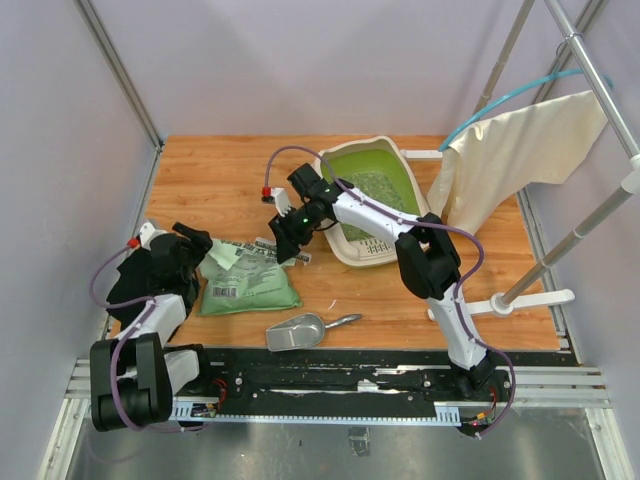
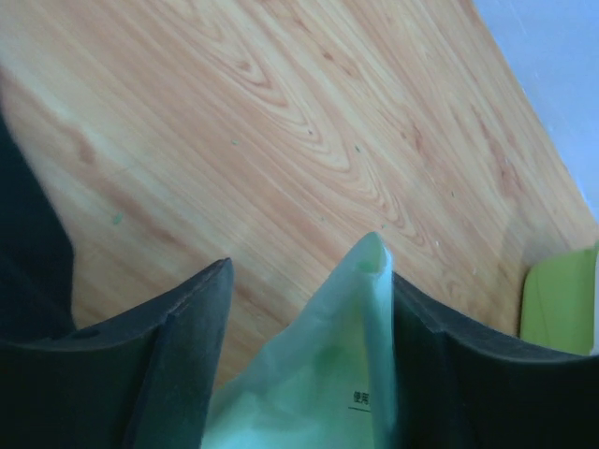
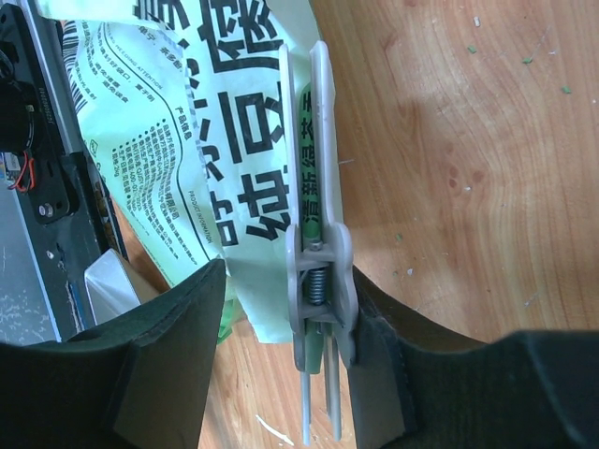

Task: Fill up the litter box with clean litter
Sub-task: Clamp the cat litter bag at the center of the board.

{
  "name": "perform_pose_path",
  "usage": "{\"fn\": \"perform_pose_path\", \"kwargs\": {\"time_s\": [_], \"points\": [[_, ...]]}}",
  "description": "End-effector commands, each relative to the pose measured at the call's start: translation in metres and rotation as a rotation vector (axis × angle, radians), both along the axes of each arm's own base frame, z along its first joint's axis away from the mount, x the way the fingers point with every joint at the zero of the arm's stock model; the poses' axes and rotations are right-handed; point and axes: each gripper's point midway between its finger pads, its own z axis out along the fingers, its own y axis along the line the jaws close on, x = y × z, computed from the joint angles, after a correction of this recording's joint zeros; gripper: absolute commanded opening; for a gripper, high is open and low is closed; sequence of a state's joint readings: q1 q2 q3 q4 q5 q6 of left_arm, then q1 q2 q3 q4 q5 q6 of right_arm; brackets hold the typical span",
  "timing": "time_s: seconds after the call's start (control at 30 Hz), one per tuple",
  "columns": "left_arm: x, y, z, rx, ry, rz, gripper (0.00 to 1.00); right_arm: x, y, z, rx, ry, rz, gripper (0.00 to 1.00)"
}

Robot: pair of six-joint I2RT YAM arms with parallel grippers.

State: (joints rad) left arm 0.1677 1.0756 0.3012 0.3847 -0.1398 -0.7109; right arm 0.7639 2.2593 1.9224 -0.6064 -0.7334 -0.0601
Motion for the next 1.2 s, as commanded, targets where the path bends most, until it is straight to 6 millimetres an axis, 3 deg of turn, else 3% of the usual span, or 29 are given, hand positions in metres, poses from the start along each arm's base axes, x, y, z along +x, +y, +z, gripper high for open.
{"fn": "perform_pose_path", "kwargs": {"time_s": [0.0,0.13,0.3,0.37,0.53,0.73,0.97,1.07,1.13,1.17], "points": [[0.011,-0.022,0.001,-0.018,-0.034,-0.166,0.61,0.007,0.001,0.007,0.021,0.007,-0.001,0.51],[0.017,-0.040,0.002,-0.045,-0.051,-0.275,0.45,0.011,-0.002,0.013,0.034,0.009,-0.011,0.51],[0.018,-0.062,0.000,-0.042,-0.049,-0.435,0.09,0.016,-0.007,0.015,0.037,0.019,-0.031,0.51],[0.017,-0.066,0.001,-0.027,-0.060,-0.472,0.01,0.018,-0.011,0.015,0.031,0.022,-0.044,0.51],[0.010,-0.069,0.029,0.046,-0.194,-0.492,0.01,0.020,-0.018,0.016,0.015,0.024,-0.072,0.47],[-0.003,-0.062,0.063,0.164,-0.335,-0.446,0.00,0.000,-0.024,0.035,0.045,0.041,-0.063,0.44],[-0.014,-0.070,0.079,0.180,-0.436,-0.472,0.01,-0.022,-0.029,0.046,0.078,0.061,-0.043,0.41],[-0.018,-0.075,0.085,0.176,-0.474,-0.490,0.00,-0.025,-0.030,0.045,0.081,0.057,-0.046,0.19],[-0.020,-0.076,0.087,0.173,-0.486,-0.493,0.01,-0.026,-0.028,0.045,0.075,0.049,-0.045,0.20],[-0.021,-0.077,0.089,0.175,-0.494,-0.496,0.01,-0.026,-0.027,0.044,0.071,0.045,-0.045,0.26]]}}
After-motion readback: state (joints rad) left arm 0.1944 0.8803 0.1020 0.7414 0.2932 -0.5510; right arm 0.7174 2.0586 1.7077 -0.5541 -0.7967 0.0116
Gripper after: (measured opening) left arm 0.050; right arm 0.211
